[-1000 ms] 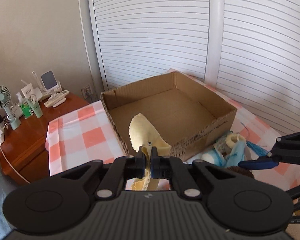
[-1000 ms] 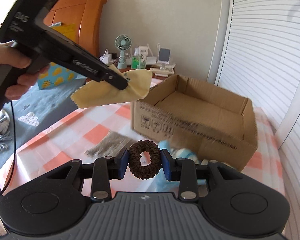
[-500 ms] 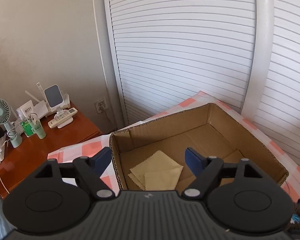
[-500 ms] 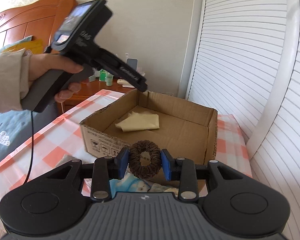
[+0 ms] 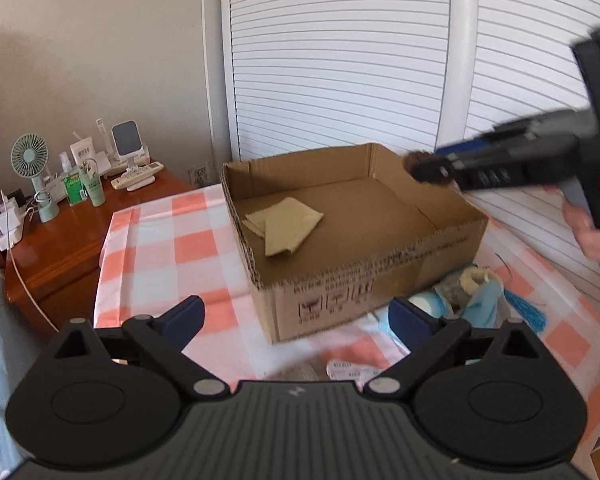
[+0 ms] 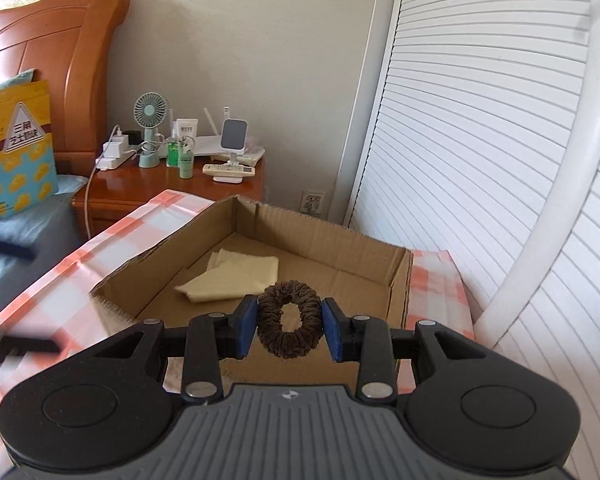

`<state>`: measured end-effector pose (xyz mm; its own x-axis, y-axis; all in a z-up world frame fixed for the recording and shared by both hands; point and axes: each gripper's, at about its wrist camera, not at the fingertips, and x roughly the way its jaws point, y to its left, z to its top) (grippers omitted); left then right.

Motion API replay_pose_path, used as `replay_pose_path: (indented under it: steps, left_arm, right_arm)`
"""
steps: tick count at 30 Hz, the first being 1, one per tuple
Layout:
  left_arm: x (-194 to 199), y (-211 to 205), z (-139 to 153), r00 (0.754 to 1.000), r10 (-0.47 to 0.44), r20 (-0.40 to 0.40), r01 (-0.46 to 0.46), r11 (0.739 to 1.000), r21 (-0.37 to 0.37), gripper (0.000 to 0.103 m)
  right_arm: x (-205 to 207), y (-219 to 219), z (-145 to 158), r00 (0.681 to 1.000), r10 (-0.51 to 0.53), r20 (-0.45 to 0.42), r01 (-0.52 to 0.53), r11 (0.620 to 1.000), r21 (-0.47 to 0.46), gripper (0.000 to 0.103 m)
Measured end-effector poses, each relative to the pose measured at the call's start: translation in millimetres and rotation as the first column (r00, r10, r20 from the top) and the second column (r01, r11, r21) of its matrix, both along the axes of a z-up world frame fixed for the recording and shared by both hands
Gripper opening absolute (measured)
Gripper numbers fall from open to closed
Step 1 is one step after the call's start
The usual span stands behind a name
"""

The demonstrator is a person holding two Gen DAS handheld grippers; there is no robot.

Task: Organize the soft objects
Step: 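Release the hair tie into the box with the right tool while the left tool withdraws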

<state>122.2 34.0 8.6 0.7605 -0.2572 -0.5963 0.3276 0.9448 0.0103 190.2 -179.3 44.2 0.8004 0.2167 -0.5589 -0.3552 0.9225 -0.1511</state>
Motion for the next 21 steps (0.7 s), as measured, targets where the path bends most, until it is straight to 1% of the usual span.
replay_pose_path:
  steps: [3,5,7,8,9,10,13,15,21]
  left_arm:
    - [-18.0,1.2,-10.5,1.0,0.022,0.0,-0.022,1.0,0.016,0.098]
    - [-23.8,4.4,-15.0,0.999,0.038,-0.003,-0.038,0.999,0.014,0.098]
    - [-26.6,7.4,-18.8,0.999,0.047,-0.021,-0.047,0.999,0.008,0.098]
    - [-29.1,8.7,-20.5,0.998,0.051,-0.025,-0.051,0.999,0.008,0.098]
    - [-30.7,10.1,-21.2,0.998,0.055,-0.026,-0.055,0.998,0.006,0.099]
    - [-33.2,11.3,-22.6,0.998,0.059,-0.027,-0.059,0.998,0.005,0.1]
    - [-36.0,13.9,-22.2,0.998,0.066,-0.025,-0.066,0.998,0.002,0.101]
    - [-37.5,13.8,-21.4,0.997,0.069,-0.024,-0.069,0.998,0.004,0.101]
    - [-45.7,8.7,-18.4,0.998,0.06,-0.017,-0.06,0.998,-0.001,0.102]
  right_arm:
    - [29.4,3.5,1.4,1.0,-0.017,-0.004,0.017,1.0,-0.007,0.04]
    - [50.9,5.6,1.0,0.999,-0.034,-0.014,0.034,0.999,-0.009,0.044]
    - [71.1,7.2,-0.6,0.999,-0.041,-0.024,0.041,0.999,-0.009,0.065]
    - [78.6,7.8,-1.9,0.999,-0.045,-0.027,0.045,0.999,-0.006,0.071]
    - [84.1,8.0,-3.0,0.998,-0.051,-0.034,0.051,0.999,-0.005,0.083]
    - [88.2,8.2,-4.2,0.998,-0.056,-0.042,0.056,0.998,-0.001,0.089]
    - [85.8,8.8,-5.1,0.998,-0.053,-0.034,0.053,0.999,0.009,0.099]
    - [80.0,9.9,-4.6,0.998,-0.051,-0.032,0.051,0.999,0.006,0.102]
    - [55.1,7.5,-3.9,0.997,-0.064,-0.032,0.064,0.998,0.007,0.103]
